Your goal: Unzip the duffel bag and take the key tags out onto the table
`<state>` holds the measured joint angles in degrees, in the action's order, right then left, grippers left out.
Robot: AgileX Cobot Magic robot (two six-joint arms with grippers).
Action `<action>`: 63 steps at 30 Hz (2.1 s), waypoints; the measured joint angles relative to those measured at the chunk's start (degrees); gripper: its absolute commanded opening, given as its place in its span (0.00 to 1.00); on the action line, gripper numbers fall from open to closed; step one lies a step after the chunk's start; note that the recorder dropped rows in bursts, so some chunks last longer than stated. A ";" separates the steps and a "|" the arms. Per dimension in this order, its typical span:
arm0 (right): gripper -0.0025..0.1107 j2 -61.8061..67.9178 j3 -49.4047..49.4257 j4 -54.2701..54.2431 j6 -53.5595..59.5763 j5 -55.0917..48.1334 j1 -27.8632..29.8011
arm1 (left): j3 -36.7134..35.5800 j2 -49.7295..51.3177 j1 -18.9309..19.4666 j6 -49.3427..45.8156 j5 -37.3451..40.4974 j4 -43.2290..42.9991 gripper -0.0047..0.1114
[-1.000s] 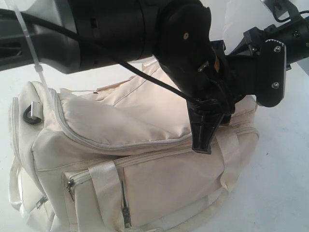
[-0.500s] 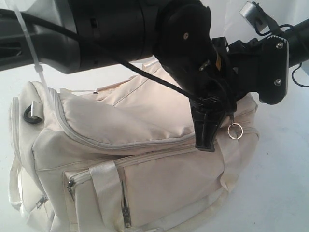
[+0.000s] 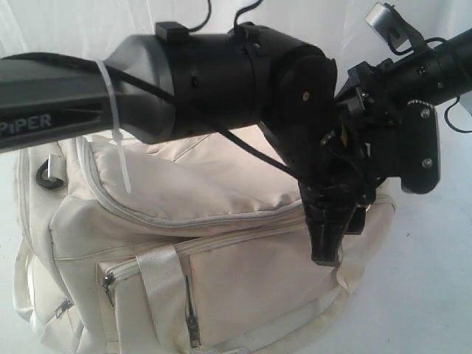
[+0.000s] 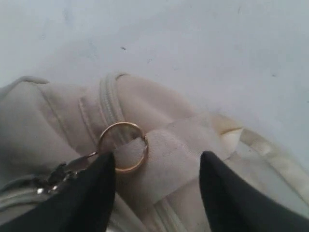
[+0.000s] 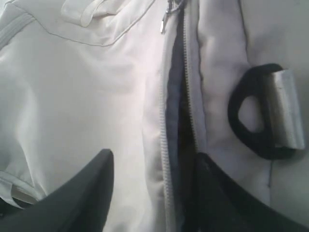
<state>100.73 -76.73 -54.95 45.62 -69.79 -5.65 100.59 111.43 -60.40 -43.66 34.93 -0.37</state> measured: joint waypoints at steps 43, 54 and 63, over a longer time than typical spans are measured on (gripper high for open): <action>0.44 -1.83 -0.19 0.01 -2.17 3.02 9.73 | 0.00 4.07 -0.52 -12.77 -10.26 -10.16 0.55; 0.44 -1.83 -0.19 0.01 -2.17 3.02 9.73 | 0.00 4.07 -0.01 -11.01 -5.71 -11.40 0.41; 0.44 -1.83 -0.19 0.01 -2.55 3.02 9.73 | 0.00 4.07 -0.01 -10.80 -5.25 -11.40 0.08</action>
<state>98.90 -76.93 -54.94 43.07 -66.77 4.08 100.59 115.50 -60.42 -54.47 29.68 -11.77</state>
